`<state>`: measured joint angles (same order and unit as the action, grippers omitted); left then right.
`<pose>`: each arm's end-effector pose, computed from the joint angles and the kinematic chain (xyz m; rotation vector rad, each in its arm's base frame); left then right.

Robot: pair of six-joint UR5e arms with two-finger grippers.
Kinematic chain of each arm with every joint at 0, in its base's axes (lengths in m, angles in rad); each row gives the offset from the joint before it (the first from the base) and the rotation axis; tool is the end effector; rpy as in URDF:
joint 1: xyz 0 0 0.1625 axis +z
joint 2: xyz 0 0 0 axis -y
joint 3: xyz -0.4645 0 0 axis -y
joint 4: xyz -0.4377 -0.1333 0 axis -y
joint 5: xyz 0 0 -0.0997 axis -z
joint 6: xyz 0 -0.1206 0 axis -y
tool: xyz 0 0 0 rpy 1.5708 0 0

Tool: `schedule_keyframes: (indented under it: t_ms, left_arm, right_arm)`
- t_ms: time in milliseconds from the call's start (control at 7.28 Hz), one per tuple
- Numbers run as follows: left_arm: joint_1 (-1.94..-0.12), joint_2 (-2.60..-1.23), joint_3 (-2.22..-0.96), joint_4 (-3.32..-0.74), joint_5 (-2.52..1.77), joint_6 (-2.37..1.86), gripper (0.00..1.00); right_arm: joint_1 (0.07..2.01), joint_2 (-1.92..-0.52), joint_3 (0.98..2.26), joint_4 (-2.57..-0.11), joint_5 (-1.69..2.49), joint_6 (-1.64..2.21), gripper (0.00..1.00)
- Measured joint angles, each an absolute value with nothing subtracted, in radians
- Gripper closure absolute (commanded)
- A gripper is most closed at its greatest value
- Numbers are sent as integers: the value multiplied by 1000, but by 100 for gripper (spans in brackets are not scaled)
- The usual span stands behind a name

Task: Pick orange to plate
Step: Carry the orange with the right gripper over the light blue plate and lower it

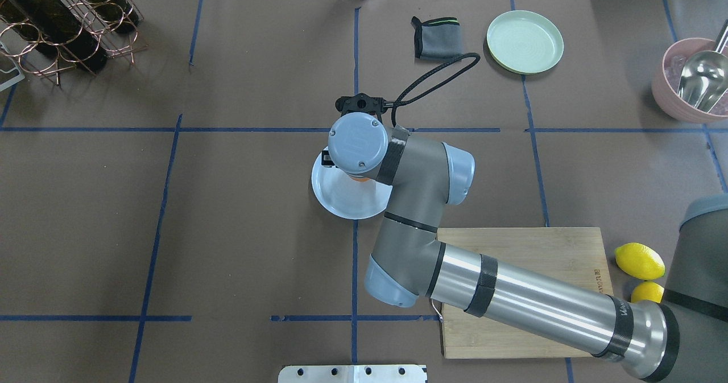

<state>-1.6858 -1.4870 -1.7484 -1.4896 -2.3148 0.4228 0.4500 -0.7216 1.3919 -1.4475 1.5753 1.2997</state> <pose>-0.1084 -0.4885 0.6718 0.2101 0.7169 0.2981 -0.7055 -0.4882 0.2109 0.2763 -0.7450 0.1676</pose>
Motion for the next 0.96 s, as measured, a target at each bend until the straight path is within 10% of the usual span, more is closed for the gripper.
schedule_keyframes:
  t_ms: [412, 687, 962]
  left_arm:
    - [-1686, -1486, -1749, -1490, -2315, 423, 0]
    - [-1686, -1486, -1749, -1489, -2315, 423, 0]
    - [-1686, -1486, -1750, -1489, -2315, 423, 0]
  right_arm:
    - [429, -722, 1384, -1445, 1561, 1320, 41]
    - [425, -720, 1384, -1440, 1561, 1341, 1]
    - [422, -720, 1384, -1438, 1560, 1354, 0]
